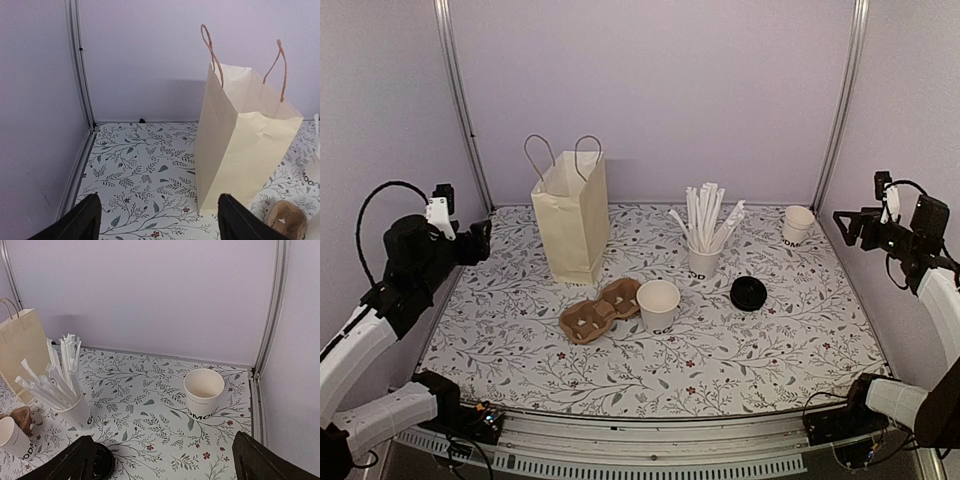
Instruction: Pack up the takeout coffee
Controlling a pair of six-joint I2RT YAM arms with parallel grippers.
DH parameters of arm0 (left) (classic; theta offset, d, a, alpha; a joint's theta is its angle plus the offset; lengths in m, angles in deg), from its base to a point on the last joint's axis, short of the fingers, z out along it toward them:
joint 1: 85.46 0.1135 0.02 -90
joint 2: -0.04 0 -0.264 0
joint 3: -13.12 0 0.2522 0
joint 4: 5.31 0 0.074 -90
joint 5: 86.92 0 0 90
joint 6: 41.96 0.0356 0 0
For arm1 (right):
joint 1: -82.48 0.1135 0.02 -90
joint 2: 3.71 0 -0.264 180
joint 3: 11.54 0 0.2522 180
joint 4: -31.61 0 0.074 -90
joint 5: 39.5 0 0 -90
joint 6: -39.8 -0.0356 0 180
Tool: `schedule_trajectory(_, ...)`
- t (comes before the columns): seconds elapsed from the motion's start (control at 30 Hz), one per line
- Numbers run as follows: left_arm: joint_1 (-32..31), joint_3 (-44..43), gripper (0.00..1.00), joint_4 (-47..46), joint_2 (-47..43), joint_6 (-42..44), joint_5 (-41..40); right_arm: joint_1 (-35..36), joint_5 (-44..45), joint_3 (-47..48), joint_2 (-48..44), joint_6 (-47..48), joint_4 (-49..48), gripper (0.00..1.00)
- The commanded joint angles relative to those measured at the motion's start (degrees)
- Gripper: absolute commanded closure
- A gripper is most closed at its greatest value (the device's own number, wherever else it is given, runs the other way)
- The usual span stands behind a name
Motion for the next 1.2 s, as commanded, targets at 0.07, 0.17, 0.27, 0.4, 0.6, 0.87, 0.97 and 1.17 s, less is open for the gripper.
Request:
schedule_trajectory(0.07,-0.6,-2.5,0.32,3.02,3.85,3.62,9.4,-0.2,-10.48,-3.12,0.44,13.95,3.3,0.01)
schedule_trajectory(0.17,-0.67,-4.48,0.47,4.12,4.21,3.33,14.94,-0.25,-13.34,-2.44,1.33,15.49,5.24,0.01)
schedule_trajectory(0.27,-2.22,-6.28,0.52,5.29,2.62,4.2,21.92,-0.27,-14.9,-2.12,2.44,16.94,6.54,0.01)
schedule_trajectory(0.4,-6.79,-11.1,0.55,11.43,2.21,2.16,27.68,-0.23,-16.24,-2.13,3.2,18.07,7.4,0.03)
schedule_trajectory(0.6,-19.36,-18.89,0.6,18.61,6.23,-0.66,26.76,-0.2,-17.93,-0.65,5.72,21.03,10.4,0.05)
schedule_trajectory(0.87,-31.82,-24.18,0.63,24.37,21.71,0.64,22.23,-0.2,-18.09,-0.88,5.94,22.67,11.04,0.07)
schedule_trajectory(0.97,-32.02,-24.01,0.7,27.04,28.54,-0.75,19.53,-0.22,-18.13,-1.05,5.78,23.01,11.23,0.07)
schedule_trajectory(1.17,-31.02,-22.98,1.0,29.08,36.69,-6.68,12.39,-0.25,-17.55,-1.19,6.19,23.1,10.9,0.07)
